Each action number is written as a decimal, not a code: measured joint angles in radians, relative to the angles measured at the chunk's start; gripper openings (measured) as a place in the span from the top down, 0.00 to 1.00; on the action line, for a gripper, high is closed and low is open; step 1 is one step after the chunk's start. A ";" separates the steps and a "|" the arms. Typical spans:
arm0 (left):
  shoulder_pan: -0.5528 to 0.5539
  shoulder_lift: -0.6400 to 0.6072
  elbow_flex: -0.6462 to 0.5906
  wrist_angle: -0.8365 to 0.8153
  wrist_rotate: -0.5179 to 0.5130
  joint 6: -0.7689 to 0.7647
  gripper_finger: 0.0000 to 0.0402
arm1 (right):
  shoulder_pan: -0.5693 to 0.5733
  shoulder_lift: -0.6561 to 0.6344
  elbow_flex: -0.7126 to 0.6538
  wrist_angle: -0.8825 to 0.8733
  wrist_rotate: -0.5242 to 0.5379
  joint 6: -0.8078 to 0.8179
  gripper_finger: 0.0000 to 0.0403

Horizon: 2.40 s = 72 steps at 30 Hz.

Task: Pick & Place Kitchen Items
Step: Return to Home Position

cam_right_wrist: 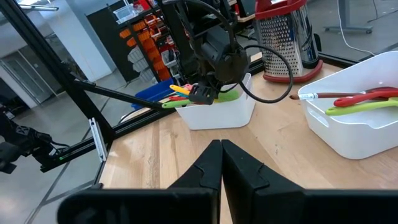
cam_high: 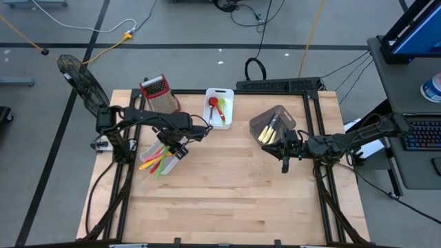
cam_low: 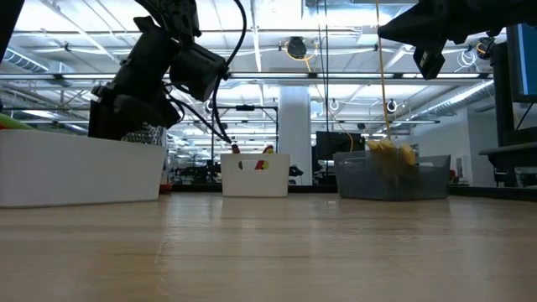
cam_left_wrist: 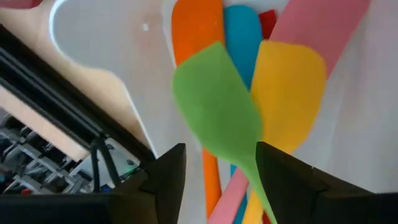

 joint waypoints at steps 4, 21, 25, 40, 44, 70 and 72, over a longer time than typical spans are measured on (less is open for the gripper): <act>0.000 0.000 0.000 -0.048 0.000 -0.001 0.48 | 0.000 0.000 0.000 0.000 0.000 0.000 0.99; 0.000 -0.142 0.075 -0.088 -0.058 -0.102 0.47 | 0.000 0.000 0.000 -0.010 -0.001 0.004 0.99; -0.022 -0.264 0.133 -0.070 -0.105 -0.196 0.47 | 0.001 0.000 0.000 -0.026 -0.001 0.004 0.99; -0.378 -0.645 0.161 0.360 -0.490 -0.396 0.47 | 0.001 -0.015 0.000 -0.031 -0.002 -0.080 0.99; -0.482 -0.662 0.161 0.433 -0.627 -0.349 0.47 | 0.001 -0.051 0.000 -0.061 -0.001 -0.083 0.99; -0.514 -1.058 -0.494 1.115 -0.522 -0.059 0.47 | 0.002 -0.274 0.000 -0.564 -0.107 0.116 0.99; -0.470 -1.119 -0.522 1.110 -0.478 -0.028 0.47 | 0.002 -0.279 0.000 -0.579 -0.107 0.071 0.99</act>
